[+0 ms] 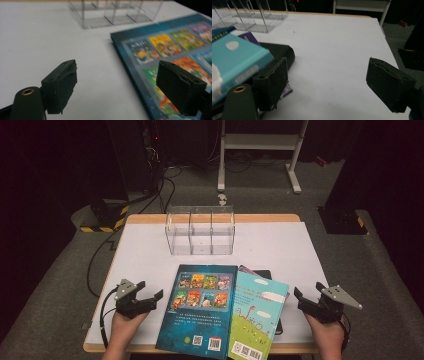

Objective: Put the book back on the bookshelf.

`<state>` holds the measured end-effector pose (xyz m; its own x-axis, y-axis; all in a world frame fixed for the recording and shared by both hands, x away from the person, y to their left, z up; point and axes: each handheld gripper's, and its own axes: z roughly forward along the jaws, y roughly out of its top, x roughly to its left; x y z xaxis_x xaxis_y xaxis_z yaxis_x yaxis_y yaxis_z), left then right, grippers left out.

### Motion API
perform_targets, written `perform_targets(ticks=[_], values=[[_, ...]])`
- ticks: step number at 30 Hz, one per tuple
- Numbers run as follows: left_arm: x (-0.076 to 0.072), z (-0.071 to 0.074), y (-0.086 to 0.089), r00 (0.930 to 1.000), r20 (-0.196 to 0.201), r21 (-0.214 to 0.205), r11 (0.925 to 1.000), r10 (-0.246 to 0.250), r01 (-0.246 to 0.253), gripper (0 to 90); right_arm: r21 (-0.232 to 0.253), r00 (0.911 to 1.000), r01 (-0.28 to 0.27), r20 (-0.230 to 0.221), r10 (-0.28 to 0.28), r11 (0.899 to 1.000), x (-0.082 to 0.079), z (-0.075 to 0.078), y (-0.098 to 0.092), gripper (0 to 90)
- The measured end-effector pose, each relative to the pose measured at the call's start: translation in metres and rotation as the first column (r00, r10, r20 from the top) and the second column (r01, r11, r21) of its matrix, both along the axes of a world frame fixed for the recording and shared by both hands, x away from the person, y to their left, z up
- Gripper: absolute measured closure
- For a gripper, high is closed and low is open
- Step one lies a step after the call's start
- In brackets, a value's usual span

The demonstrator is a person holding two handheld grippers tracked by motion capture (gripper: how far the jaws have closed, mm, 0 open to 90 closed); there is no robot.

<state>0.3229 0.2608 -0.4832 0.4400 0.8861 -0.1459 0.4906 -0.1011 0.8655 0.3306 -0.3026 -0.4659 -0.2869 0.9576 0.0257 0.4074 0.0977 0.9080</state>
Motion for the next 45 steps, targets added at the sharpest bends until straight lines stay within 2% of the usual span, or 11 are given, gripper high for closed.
perform_targets(ticks=[4,7,10,16,20,26,36,38,40,42,45], values=[[0.0,-0.007,-0.023,0.9901,-0.082,0.032,0.9926,-0.114,0.117,15.7,0.027,0.9996,-0.028,0.009,0.027,0.999,0.01,0.009,0.013,20.3],[0.001,-0.01,-0.035,0.9798,-0.13,0.038,0.9867,-0.152,0.158,15.6,0.02,0.9986,-0.003,0.053,0.001,1.0,0.008,0.013,0.021,25.8],[0.004,-0.013,-0.042,0.9705,-0.161,0.024,0.9824,-0.179,0.185,15.3,0.028,0.997,-0.042,0.066,0.04,0.999,0.002,0.019,0.029,25.4],[0.001,-0.017,-0.045,0.966,-0.174,-0.007,0.9811,-0.191,0.193,16.3,0.074,0.9833,-0.181,-0.003,0.182,0.981,-0.025,0.015,0.049,30.7],[-0.001,-0.018,-0.045,0.9641,-0.177,-0.016,0.98,-0.198,0.198,16.1,0.131,0.9748,-0.203,-0.066,0.213,0.97,-0.036,0.007,0.053,37.1],[0.0,-0.018,-0.046,0.9592,-0.182,-0.014,0.976,-0.216,0.217,15.2,0.141,0.9818,-0.158,-0.083,0.17,0.977,-0.035,0.005,0.065,43.7],[0.0,-0.018,-0.051,0.9575,-0.182,-0.023,0.9744,-0.224,0.224,14.4,0.024,0.9778,-0.174,-0.114,0.176,0.984,0.002,0.016,0.089,46.1],[-0.001,-0.019,-0.05,0.9578,-0.185,-0.034,0.9756,-0.22,0.217,14.4,0.044,0.9855,-0.134,-0.099,0.138,0.99,-0.019,0.015,0.077,39.8],[-0.001,-0.02,-0.049,0.9561,-0.191,-0.046,0.9749,-0.223,0.218,14.3,0.076,0.9918,-0.098,-0.075,0.103,0.992,-0.037,0.012,0.063,41.6],[-0.001,-0.021,-0.048,0.9542,-0.199,-0.06,0.9746,-0.223,0.216,14.4,0.054,0.9954,-0.032,-0.088,0.036,0.998,-0.052,0.009,0.049,48.1],[-0.001,-0.021,-0.048,0.9539,-0.203,-0.06,0.9751,-0.221,0.214,14.4,0.041,0.9836,-0.051,-0.171,0.057,0.998,-0.054,-0.005,0.045,50.5]])
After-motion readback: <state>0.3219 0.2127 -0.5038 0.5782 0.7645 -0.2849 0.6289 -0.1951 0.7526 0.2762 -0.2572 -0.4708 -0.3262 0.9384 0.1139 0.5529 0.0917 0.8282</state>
